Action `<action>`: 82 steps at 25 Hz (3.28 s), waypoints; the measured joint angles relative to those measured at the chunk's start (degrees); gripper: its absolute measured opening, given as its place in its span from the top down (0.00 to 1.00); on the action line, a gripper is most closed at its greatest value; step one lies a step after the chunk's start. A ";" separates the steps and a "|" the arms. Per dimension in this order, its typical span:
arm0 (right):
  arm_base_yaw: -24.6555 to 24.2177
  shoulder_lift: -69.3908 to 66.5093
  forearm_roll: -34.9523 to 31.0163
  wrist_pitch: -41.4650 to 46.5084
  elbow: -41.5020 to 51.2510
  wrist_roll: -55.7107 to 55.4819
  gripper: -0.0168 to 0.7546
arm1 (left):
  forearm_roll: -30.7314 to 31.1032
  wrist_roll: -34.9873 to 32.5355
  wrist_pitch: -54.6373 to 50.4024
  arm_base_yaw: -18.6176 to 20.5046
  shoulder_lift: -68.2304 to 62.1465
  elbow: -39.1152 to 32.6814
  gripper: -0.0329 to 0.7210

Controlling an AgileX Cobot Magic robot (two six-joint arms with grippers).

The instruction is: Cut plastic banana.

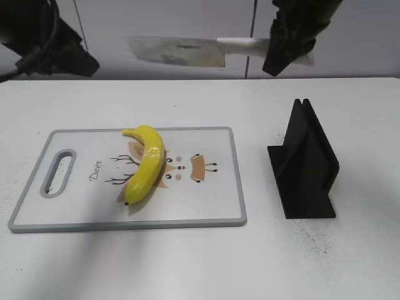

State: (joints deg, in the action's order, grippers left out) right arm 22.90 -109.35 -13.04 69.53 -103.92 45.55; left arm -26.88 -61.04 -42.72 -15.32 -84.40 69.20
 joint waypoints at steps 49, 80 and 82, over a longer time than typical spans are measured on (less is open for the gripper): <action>0.00 27.03 11.09 -19.01 45.32 -62.07 0.77 | 22.21 48.69 -20.97 14.39 82.59 -41.50 0.18; 0.00 30.01 12.06 -24.96 48.86 -67.18 0.77 | 22.26 48.74 -20.48 14.39 83.72 -41.75 0.31; 0.00 29.84 12.06 -25.53 50.57 -67.24 0.77 | 22.26 48.74 -20.48 14.39 83.72 -41.75 0.31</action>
State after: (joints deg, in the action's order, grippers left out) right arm 22.90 -79.50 -0.98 44.00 -53.34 -21.69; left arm -4.61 -12.30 -63.20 -0.93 -0.68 27.46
